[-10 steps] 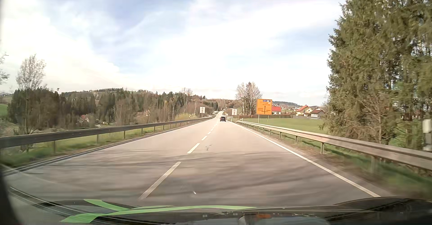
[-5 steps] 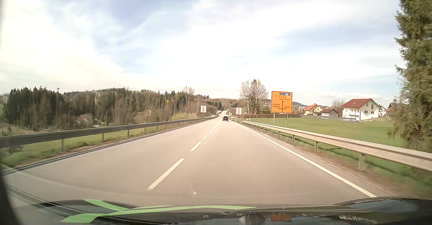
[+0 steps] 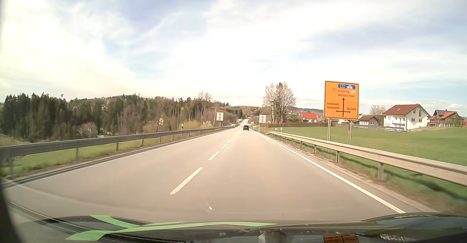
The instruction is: Follow the waypoints while adhering to traffic rules and regulations
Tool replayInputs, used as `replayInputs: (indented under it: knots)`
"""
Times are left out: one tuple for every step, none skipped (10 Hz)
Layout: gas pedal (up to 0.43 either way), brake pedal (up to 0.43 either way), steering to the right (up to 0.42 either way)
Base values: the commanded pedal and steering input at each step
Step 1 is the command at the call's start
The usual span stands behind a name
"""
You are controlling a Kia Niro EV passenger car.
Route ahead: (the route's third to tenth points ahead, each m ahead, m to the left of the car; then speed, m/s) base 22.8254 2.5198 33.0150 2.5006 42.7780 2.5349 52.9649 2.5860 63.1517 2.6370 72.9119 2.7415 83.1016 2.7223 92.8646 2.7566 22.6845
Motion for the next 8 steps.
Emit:
replayInputs:
  knots:
    - [0.000,0.000,-0.003]
    - [0.000,0.000,-0.002]
    - [0.000,0.000,-0.002]
    - [0.000,0.000,-0.002]
    - [0.000,0.000,-0.001]
    - [0.000,0.000,-0.002]
    - [0.000,0.000,-0.001]
    - [0.000,0.000,-0.001]
